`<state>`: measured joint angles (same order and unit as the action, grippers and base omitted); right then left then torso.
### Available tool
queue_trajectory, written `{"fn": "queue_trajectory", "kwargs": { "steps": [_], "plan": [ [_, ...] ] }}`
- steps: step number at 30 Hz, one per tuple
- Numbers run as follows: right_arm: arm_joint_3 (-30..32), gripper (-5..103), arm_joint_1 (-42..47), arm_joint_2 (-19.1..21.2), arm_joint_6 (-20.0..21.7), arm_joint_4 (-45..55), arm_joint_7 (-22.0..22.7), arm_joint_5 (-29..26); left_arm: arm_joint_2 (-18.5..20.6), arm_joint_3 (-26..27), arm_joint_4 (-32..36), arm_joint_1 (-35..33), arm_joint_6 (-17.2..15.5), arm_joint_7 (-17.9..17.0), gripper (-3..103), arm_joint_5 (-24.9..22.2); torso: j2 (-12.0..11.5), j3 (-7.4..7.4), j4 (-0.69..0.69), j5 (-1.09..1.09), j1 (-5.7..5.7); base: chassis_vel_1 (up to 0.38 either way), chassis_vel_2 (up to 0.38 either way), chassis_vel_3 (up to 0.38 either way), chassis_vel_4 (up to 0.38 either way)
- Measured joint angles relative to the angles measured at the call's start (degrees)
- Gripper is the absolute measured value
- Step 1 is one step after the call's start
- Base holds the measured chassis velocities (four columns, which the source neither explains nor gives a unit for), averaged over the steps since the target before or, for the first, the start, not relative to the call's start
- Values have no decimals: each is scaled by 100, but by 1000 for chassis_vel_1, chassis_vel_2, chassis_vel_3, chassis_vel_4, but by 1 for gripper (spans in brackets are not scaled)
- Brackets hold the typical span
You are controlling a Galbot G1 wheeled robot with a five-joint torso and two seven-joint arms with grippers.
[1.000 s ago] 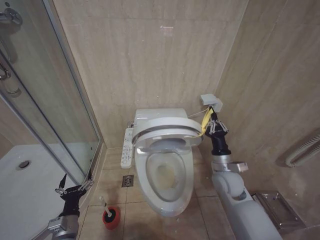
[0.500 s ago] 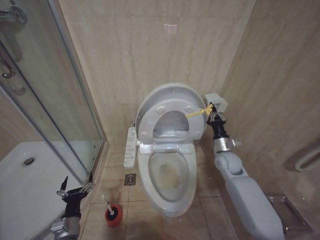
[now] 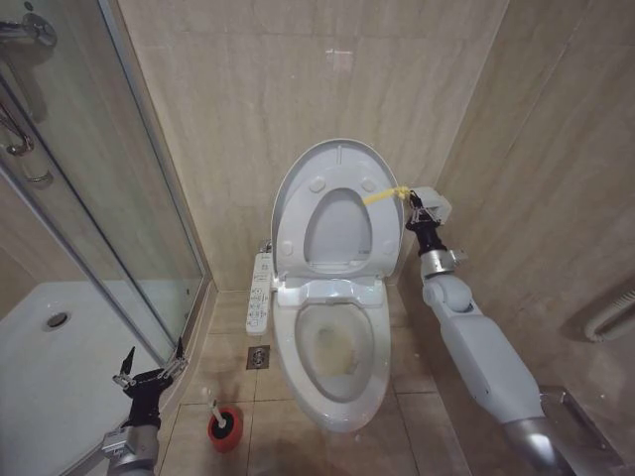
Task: Open the toilet lid, clean the toilet bowl with a toilet brush, close the toilet lid, and flush.
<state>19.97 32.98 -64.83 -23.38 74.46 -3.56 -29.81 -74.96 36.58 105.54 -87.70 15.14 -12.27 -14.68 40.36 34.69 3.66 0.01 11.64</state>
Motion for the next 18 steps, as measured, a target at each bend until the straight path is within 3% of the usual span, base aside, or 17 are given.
{"fn": "queue_trajectory", "kwargs": {
  "steps": [7, 16, 17, 18],
  "plan": [
    [-178, 0, -313, 138, 9, -441, -237, 46, -6, 7, 12, -9, 5, 1, 100, -27, 1, 0, 0, -1, -1, 0, 0, 0, 0],
    [-158, 0, -90, 282, 105, -141, -381, -44, -8, 44, 122, -73, 26, 2, 100, -37, 1, 0, 3, 1, -1, 0, 0, 0, 0],
    [-139, 9, -23, 302, 132, -40, -386, -79, -8, 45, 141, -77, 26, 2, 100, -39, 1, 0, 2, 0, -1, 0, 0, 0, 0],
    [-105, 9, 74, 331, 159, 109, -393, -116, -7, 46, 156, -83, 26, 2, 100, -40, 1, 0, 3, 0, -1, 0, 0, 0, 0]
  ]
}}
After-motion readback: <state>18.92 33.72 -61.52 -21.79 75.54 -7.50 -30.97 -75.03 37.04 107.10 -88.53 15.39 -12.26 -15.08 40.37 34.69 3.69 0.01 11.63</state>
